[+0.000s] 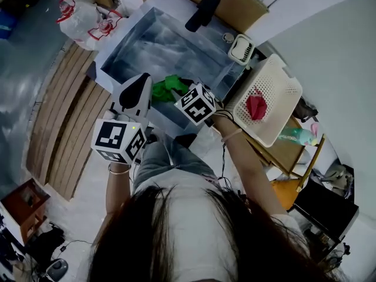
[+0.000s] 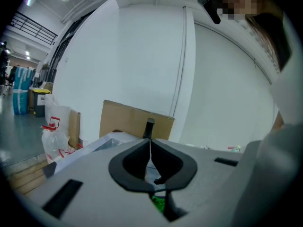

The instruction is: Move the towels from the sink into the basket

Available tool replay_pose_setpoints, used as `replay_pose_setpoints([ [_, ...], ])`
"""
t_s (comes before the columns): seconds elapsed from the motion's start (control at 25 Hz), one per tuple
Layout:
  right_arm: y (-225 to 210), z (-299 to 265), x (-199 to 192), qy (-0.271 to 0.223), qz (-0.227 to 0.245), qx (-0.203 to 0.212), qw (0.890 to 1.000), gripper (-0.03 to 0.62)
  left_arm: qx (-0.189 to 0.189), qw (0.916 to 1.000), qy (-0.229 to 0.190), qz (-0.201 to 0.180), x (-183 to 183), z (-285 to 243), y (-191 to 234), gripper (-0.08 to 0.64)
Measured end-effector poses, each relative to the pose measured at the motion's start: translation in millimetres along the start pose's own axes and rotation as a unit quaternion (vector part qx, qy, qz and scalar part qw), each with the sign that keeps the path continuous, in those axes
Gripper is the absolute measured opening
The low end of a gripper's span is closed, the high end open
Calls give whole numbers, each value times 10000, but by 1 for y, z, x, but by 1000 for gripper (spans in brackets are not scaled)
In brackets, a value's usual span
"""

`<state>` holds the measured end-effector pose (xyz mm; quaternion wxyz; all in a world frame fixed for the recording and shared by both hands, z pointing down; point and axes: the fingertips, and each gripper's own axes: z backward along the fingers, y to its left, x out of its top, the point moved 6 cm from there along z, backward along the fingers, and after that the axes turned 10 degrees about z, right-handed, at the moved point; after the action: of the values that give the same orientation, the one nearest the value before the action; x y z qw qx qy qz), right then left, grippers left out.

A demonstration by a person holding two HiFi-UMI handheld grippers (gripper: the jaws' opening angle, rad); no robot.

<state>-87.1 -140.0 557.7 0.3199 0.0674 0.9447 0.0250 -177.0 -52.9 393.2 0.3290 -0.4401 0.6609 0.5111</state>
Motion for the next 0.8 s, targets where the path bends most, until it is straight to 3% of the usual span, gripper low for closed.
replay_pose_setpoints([
  [0.24,-3,-28,-6,374,397,244,9982,187,102,9999,74,73,-5,-8,6,5],
  [0.52,-11,-58,-16,865,430,543,9938,226,14,9996,256,95,-3,-29,20,5],
  [0.8,-8,-89,-32,1652,591,953,9799,279,-203,9987,451,96,6,-53,37,5],
])
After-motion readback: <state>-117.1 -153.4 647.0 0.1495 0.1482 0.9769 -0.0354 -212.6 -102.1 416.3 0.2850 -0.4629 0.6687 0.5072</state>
